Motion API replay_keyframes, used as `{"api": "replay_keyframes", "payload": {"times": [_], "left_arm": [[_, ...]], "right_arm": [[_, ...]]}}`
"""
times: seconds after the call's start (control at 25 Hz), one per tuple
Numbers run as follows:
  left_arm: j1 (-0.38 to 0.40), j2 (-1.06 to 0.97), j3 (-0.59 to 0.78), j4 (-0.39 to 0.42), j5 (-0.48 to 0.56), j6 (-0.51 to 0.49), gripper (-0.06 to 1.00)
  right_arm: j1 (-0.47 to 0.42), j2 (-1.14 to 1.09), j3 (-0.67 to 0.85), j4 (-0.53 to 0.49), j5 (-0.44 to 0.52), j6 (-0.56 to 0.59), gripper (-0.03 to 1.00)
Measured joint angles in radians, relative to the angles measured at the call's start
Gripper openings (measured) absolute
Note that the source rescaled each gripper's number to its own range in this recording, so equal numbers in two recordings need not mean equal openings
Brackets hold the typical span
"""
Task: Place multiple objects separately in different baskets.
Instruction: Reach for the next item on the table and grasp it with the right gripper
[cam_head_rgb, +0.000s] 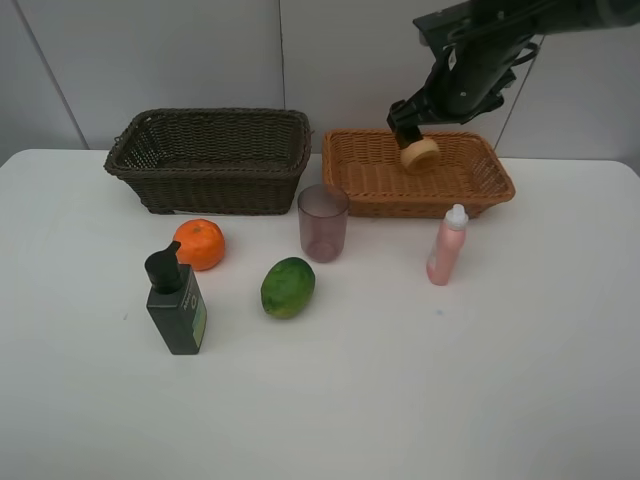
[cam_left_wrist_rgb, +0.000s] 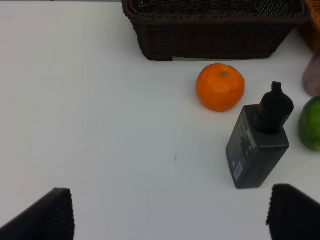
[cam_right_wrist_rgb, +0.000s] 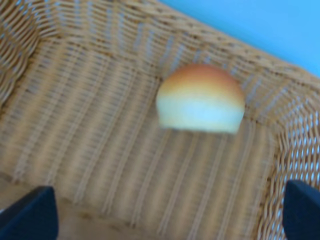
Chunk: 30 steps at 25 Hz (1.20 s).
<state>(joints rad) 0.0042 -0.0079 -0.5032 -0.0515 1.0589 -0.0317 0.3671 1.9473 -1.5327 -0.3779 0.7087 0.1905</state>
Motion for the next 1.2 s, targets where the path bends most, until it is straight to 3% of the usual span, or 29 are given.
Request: {"api": "replay_keyframes", "payload": {"times": [0.24,0.6,0.96,1.2], "left_arm": [[0.000,0.000,0.000,0.000,0.000,0.000,1.00],[0.000,0.000,0.000,0.000,0.000,0.000,1.00],[0.000,0.000,0.000,0.000,0.000,0.000,1.00],[0.000,0.000,0.000,0.000,0.000,0.000,1.00]], "right_arm": [[0.011,-0.068,0.000,0.110,0.140,0.012,0.98],[0.016,-0.110,0.000,0.188,0.401,0.097,0.98],[0.016,-0.113,0.051,0.226,0.420,0.178,0.98],[0.016,-0.113,0.170,0.247,0.329,0.184,0.98]]}}
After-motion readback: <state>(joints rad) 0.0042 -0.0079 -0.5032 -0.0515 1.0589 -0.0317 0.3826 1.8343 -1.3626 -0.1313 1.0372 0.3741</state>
